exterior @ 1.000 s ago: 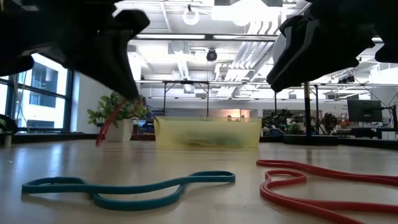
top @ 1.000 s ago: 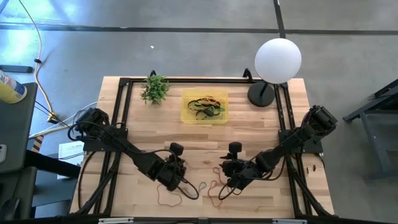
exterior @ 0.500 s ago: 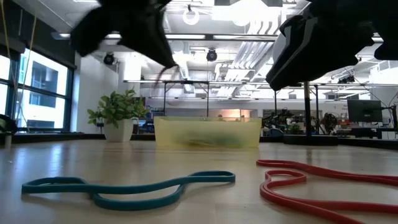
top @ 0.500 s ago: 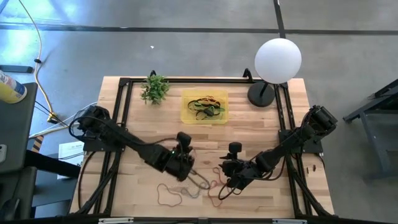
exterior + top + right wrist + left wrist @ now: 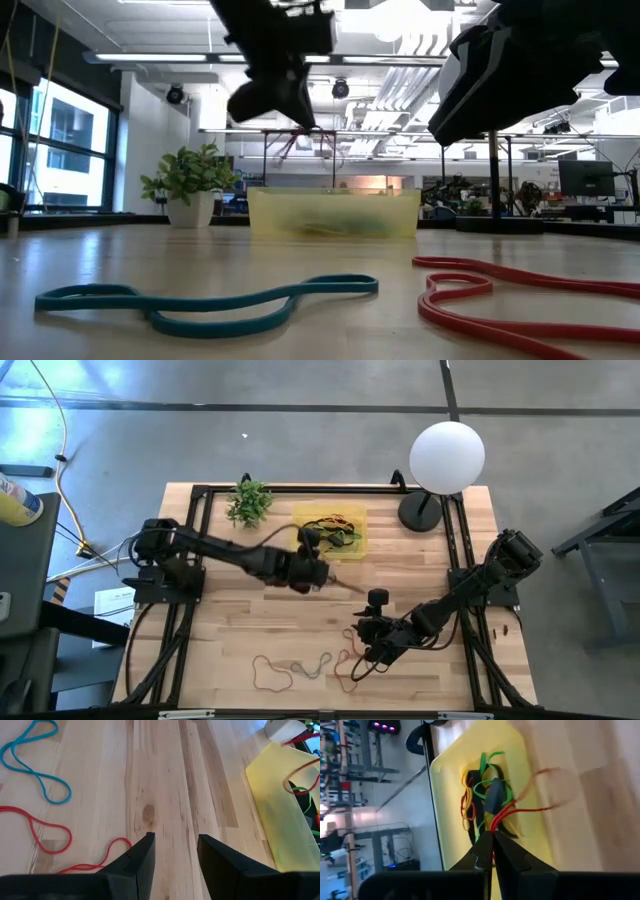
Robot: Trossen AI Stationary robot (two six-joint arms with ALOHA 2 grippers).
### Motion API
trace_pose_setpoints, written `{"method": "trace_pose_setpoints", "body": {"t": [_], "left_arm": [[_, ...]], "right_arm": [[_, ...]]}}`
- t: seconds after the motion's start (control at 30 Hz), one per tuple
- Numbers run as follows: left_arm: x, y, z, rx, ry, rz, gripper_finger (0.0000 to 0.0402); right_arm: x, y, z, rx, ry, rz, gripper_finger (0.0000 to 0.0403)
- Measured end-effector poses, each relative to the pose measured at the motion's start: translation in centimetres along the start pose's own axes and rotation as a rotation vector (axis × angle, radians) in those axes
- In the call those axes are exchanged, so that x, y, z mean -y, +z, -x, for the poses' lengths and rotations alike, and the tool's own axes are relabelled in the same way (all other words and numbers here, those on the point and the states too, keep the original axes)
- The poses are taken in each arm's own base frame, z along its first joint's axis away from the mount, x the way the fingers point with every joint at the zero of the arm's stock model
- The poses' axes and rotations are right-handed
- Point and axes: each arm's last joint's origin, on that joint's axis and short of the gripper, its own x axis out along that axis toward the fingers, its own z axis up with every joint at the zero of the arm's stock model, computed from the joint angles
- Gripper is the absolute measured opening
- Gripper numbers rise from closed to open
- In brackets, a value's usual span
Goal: Pick and place rubber bands into bin
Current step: Put the red rubber band into the yellow bin, then put the bottom left red rubber band into the yellow bin
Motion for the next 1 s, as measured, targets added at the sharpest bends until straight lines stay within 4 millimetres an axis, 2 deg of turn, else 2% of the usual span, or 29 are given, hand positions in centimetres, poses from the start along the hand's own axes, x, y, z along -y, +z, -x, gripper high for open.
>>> {"method": "trace_pose_setpoints", "body": {"t": [0.27,0.5,0.77,0.87,1.0], "left_arm": [[-4.4,-1.9,-3.8,0.019,-0.012,0.077,0.0],[-7.1,-4.1,-6.2,0.041,-0.091,0.157,0.0],[-8.3,-5.7,-7.4,0.087,-0.208,0.204,0.0007],[-8.3,-5.9,-7.5,0.088,-0.231,0.202,0.0025],[-8.2,-5.9,-7.5,0.086,-0.235,0.181,0.0069]], "right_arm": [[0.0,0.0,0.0,0.001,0.0,0.0,0.0138],[0.0,0.0,0.0,0.001,0.0,0.0,0.0138],[0.0,0.0,0.0,0.001,0.0,0.0,0.0138],[0.0,0.0,0.0,0.001,0.0,-0.006,0.0138],[0.0,0.0,0.0,0.001,0.0,-0.016,0.0138]]}}
